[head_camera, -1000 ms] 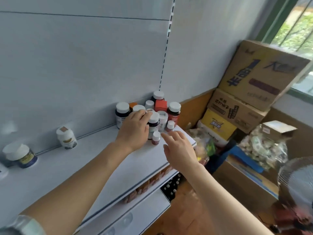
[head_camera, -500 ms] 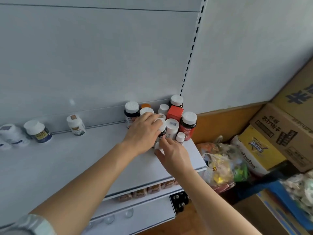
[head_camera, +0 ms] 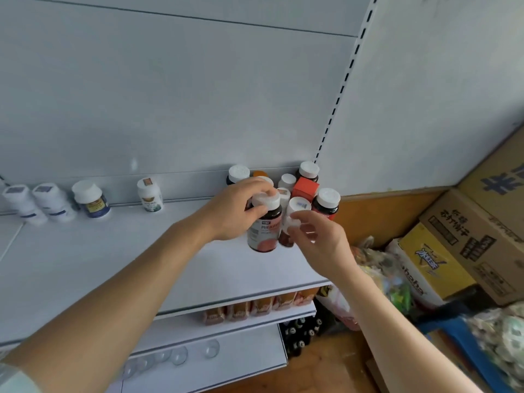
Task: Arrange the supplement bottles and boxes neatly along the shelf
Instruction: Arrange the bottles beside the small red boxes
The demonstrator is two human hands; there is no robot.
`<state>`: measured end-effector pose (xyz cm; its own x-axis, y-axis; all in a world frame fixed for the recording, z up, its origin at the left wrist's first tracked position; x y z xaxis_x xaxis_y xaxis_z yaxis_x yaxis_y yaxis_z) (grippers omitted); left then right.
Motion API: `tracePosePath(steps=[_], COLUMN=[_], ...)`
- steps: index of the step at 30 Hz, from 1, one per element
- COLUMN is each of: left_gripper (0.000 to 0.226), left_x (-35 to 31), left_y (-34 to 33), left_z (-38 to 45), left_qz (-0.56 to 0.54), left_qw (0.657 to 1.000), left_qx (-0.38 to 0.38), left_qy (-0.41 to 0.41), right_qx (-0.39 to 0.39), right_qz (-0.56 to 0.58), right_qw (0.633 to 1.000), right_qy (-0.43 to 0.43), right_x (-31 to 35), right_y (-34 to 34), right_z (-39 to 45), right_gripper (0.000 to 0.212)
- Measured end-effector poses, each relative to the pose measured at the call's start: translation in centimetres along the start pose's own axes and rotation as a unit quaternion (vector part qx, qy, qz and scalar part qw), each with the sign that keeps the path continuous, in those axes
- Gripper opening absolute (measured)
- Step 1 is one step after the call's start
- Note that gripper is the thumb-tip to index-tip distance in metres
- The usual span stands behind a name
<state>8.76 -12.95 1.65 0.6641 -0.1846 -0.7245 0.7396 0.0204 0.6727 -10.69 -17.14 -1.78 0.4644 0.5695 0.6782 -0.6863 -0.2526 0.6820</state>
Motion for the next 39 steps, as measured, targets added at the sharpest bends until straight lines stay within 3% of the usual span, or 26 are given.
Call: tracePosePath(steps=[5, 10, 17, 25, 39], left_gripper=[0.024, 0.021, 0.022, 0.025, 0.029], left_x=[0.9, 1.4, 1.2, 1.1, 6.5], left_y=[1.9, 3.5, 5.5, 7.5, 15.9], left_z=[-3.5, -7.2, -12.6, -20.1, -33.6], left_qz=[-0.11, -0.16, -0.162, -0.138, -0.091], left_qw=[0.992, 0.98, 0.965, 0.943, 0.934], left_qx=[-0.013, -0.063, -0.142, -0.241, -0.287], left_qy=[0.058, 0.097, 0.153, 0.187, 0.193], right_qx=[0.058, 0.119, 0.2, 0.273, 0.267], right_qz=[0.071, 0.11, 0.168, 0.208, 0.134], right_qw=[0.995, 0.987, 0.965, 0.939, 0.95], right_qy=[-0.049, -0.018, -0.01, -0.008, 0.09], right_x=[2.4, 5.5, 8.8, 12.8, 26.1], right_y=[-1.3, -2.8, -4.8, -9.5, -21.1], right_z=[0.4, 1.0, 1.7, 1.2, -0.9], right_gripper=[0.02, 0.024, 0.02, 0.03, 0.033])
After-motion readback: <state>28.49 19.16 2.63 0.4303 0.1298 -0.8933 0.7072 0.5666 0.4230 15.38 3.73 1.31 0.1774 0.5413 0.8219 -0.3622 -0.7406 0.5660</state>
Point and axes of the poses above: each hand's wrist, its own z-axis towards the middle knuckle, its own y-axis out of the back of the hand, x = y × z, the point moved 5 cm from there along z, towards the middle knuckle, and after that the axes turned 6 degrees about x, right-handed, at the moved point
